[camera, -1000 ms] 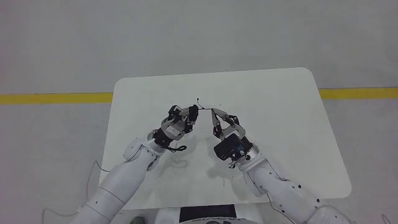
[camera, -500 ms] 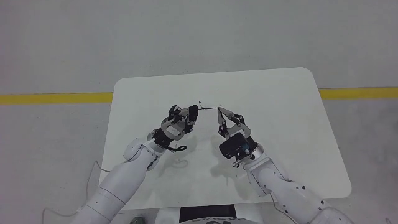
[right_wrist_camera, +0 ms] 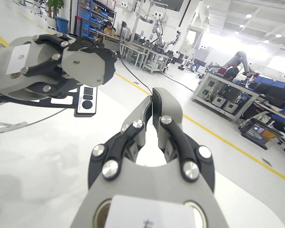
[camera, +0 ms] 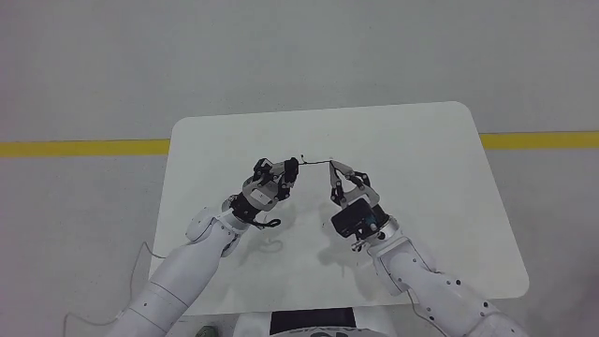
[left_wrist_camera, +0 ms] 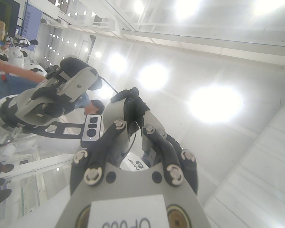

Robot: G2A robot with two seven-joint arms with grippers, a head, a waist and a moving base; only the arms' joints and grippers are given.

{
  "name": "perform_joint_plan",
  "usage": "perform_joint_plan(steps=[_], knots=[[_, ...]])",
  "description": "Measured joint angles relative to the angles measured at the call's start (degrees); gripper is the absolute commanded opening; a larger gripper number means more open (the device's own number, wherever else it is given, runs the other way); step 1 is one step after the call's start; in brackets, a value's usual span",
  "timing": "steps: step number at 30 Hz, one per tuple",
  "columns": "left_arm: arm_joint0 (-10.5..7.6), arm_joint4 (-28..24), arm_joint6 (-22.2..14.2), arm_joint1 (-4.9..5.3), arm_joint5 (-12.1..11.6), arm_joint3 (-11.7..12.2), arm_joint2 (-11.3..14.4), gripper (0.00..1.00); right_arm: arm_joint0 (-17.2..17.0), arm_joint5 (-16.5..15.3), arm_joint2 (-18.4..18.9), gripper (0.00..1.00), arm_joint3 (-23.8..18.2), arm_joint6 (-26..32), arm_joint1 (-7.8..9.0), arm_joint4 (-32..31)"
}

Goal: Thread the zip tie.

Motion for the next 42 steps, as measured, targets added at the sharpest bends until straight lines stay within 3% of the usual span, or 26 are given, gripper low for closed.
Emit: perform_joint_plan(steps=[42], knots=[[0.00,0.00,0.00,0.00,0.00,0.00,0.00,0.00,-3.08,0.00,4.28,0.00,-0.42,-0.05,0.50,0.00]])
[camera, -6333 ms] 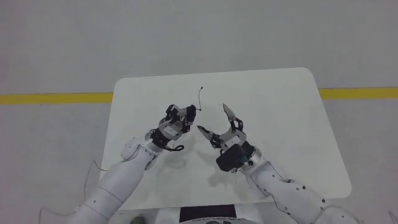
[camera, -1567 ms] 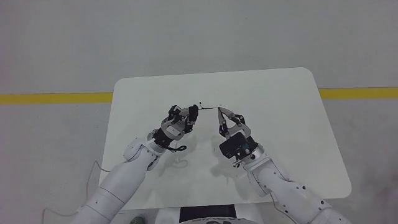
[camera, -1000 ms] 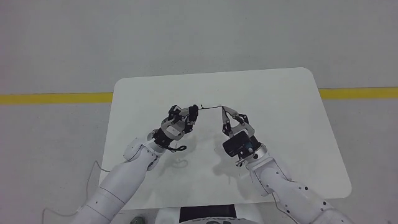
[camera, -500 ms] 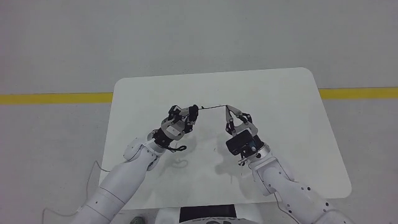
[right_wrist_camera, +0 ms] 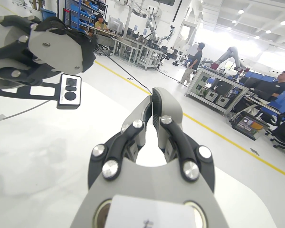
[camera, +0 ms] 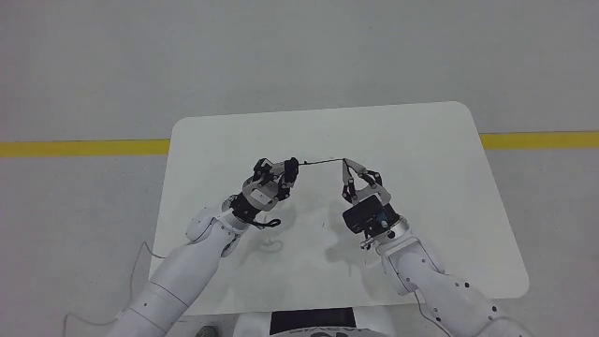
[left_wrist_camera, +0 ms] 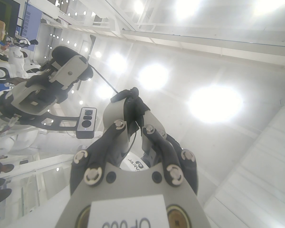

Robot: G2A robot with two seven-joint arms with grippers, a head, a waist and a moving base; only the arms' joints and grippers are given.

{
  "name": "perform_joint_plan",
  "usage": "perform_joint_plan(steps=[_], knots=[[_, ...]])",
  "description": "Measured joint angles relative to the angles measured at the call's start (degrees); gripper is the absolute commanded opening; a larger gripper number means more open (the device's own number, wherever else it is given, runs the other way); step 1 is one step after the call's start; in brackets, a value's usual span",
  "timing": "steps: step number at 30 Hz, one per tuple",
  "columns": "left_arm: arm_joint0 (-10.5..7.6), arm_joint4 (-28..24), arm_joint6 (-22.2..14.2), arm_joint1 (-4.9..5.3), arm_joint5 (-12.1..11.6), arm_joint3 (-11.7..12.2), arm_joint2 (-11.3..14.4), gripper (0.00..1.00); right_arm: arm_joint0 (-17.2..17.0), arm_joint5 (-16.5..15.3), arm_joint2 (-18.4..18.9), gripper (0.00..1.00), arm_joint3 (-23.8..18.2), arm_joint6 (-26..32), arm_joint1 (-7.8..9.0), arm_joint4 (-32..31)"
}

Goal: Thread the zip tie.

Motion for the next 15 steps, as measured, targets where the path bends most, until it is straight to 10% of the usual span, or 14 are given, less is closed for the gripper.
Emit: perform_joint_plan(steps=[15], knots=[[0.00,0.00,0.00,0.00,0.00,0.00,0.00,0.00,-1.43,0.00,2.08,0.00,-0.13,-0.19,0.03,0.00]])
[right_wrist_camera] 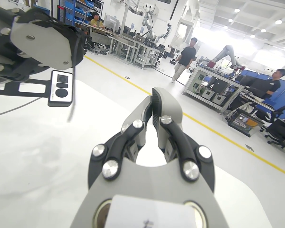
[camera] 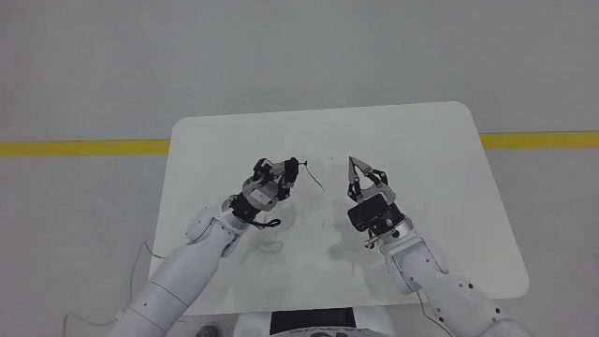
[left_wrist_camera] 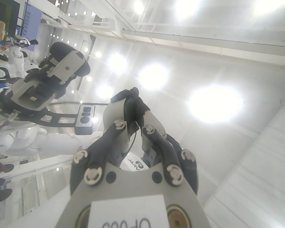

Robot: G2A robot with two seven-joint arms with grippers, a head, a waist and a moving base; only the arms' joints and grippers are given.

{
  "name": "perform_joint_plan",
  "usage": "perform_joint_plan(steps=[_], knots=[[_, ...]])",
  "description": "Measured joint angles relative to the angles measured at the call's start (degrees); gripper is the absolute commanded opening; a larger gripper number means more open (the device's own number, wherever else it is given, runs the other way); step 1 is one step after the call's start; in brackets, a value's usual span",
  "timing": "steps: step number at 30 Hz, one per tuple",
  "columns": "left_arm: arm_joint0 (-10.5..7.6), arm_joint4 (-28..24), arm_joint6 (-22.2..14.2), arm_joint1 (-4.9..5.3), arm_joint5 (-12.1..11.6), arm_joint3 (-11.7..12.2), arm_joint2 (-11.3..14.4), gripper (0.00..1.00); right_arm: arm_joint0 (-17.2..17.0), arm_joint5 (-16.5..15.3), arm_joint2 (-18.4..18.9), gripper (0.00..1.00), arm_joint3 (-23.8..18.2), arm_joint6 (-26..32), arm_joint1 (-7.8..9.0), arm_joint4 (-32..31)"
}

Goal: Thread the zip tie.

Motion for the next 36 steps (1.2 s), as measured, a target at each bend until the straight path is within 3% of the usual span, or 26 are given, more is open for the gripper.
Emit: perform_joint_plan(steps=[8,10,22,26,31,36], knots=[[0.00,0.00,0.00,0.00,0.00,0.00,0.00,0.00,-1.11,0.00,1.41,0.00,0.33,-0.67,-0.16,0.00],[0.00,0.00,0.00,0.00,0.00,0.00,0.00,0.00,-1.53,0.00,1.78,1.00,0.26,-0.89,-0.18,0.00],[0.03,0.10,0.59,-0.02,0.13,-0.40,-0.01,0.00,-2.02,-0.61,2.22,1.00,-0.60,-1.23,-0.21,0.64],[0.68,0.83,1.01,0.26,1.29,-2.32,-1.26,0.00,-3.03,-5.80,5.69,1.00,-1.63,-3.03,-0.15,9.17],[2.05,2.18,-0.61,0.85,3.77,-5.19,-2.98,0.00,-5.49,-12.90,11.42,1.00,-3.02,-4.41,0.56,14.68],[3.36,3.46,-1.69,1.28,6.29,-7.72,-3.72,0.00,-8.22,-15.71,15.96,1.00,-5.18,-4.17,0.94,17.27]])
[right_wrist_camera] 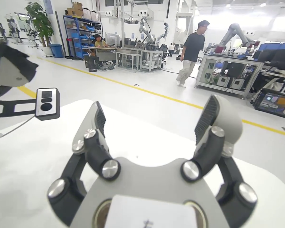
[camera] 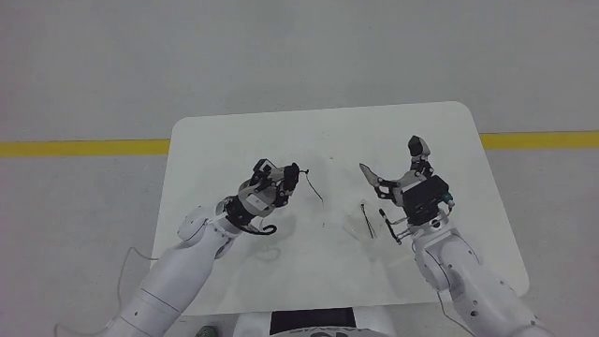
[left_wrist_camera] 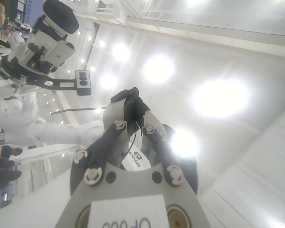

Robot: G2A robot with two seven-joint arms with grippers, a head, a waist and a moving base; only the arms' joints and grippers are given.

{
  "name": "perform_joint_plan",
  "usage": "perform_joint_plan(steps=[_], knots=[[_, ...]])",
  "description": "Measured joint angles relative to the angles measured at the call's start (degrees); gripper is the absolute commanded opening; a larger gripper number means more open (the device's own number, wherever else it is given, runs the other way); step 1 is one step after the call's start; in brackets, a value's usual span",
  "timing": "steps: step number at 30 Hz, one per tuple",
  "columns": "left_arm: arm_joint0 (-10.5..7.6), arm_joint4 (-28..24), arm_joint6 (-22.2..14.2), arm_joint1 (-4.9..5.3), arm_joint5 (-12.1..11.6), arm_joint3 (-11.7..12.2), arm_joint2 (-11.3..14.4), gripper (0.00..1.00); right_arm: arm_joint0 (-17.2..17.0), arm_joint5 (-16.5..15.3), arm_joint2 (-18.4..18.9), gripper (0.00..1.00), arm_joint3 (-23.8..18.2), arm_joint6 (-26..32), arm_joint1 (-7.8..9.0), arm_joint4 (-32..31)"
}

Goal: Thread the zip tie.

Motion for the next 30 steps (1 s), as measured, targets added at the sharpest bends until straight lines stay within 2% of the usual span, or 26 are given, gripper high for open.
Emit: perform_joint_plan(steps=[3,8,11,14,30], knots=[[0.34,1.03,-0.02,0.17,0.83,-0.97,-0.27,0.00,-1.21,-1.08,1.54,1.00,-1.20,0.16,0.06,1.05],[0.34,1.08,0.07,0.17,0.82,-1.04,-0.25,0.00,-1.18,-1.08,1.52,1.00,-1.18,0.15,0.06,1.02],[0.37,1.36,0.84,0.13,1.24,-2.41,0.05,0.00,-1.18,-1.07,1.52,1.00,-1.18,0.15,0.06,1.02],[0.68,1.17,-0.02,0.26,1.92,-3.48,-0.35,0.00,-1.18,-1.07,1.52,1.00,-1.18,0.15,0.06,1.02],[0.91,1.68,-0.22,0.38,2.32,-3.38,-0.62,0.00,-1.18,-1.07,1.52,1.00,-1.18,0.15,0.06,1.02]])
